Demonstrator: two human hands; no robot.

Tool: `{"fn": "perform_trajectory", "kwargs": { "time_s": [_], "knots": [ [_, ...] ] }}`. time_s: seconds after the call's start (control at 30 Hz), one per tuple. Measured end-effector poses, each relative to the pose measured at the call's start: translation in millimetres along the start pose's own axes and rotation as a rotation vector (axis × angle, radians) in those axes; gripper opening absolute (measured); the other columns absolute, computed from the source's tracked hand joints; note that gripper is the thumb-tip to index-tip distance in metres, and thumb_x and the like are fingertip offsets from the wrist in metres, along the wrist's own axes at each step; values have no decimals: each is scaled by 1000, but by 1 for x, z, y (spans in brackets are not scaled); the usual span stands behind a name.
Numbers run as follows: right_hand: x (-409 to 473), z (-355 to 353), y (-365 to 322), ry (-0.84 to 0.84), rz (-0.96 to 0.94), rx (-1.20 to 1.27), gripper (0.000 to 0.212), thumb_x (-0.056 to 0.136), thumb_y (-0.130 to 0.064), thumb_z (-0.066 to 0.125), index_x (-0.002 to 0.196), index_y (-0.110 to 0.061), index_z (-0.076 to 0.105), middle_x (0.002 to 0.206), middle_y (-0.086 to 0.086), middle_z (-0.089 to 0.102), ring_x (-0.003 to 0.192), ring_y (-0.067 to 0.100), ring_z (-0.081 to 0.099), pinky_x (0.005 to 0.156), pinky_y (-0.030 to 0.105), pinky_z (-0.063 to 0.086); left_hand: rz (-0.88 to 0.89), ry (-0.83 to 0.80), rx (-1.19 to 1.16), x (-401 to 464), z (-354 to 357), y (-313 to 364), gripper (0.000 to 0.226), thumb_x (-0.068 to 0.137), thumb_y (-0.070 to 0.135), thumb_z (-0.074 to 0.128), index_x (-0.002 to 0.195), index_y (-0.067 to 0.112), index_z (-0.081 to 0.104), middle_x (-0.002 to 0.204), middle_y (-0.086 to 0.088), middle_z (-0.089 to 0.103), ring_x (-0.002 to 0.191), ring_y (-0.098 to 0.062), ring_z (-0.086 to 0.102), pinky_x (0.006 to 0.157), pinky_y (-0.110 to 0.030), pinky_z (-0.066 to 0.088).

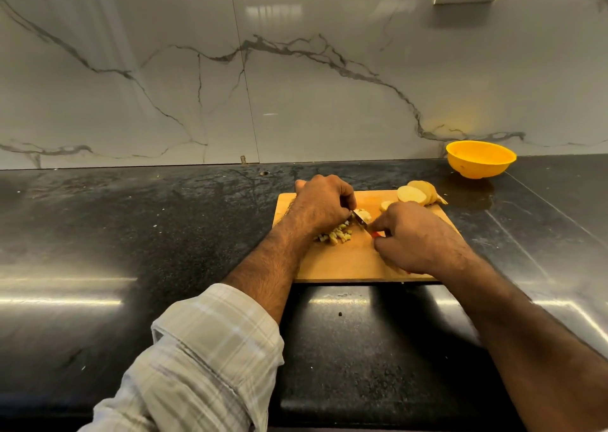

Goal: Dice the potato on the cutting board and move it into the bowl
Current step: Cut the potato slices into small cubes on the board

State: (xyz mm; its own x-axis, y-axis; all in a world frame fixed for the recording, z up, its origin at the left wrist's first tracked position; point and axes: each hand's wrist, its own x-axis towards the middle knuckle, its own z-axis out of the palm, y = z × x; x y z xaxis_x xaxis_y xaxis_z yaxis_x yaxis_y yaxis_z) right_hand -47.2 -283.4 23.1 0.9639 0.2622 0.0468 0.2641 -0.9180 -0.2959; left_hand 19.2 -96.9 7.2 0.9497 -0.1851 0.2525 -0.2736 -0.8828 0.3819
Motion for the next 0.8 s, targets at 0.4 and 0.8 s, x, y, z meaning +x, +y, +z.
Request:
{"fn": "perform_trajectory", "kwargs": {
  "time_s": [0.4, 0.8],
  "knots": [
    [4, 3, 6, 80, 126, 131, 40, 100, -31, 68, 138, -20, 67, 127, 3, 70, 101, 17, 62, 91, 35, 58, 17, 183, -298, 0, -10, -27, 9, 86, 14, 80, 86, 23, 79, 82, 11, 73, 79, -3, 70, 77, -34, 66],
    [7, 20, -15, 87, -41, 223, 47, 98, -46, 68, 141, -24, 65, 84, -11, 64, 80, 9, 60, 66, 25, 48, 3, 220, -266, 0, -10, -34, 7, 87, 21, 81, 86, 27, 77, 82, 13, 72, 81, -3, 69, 75, -32, 65]
  ]
}}
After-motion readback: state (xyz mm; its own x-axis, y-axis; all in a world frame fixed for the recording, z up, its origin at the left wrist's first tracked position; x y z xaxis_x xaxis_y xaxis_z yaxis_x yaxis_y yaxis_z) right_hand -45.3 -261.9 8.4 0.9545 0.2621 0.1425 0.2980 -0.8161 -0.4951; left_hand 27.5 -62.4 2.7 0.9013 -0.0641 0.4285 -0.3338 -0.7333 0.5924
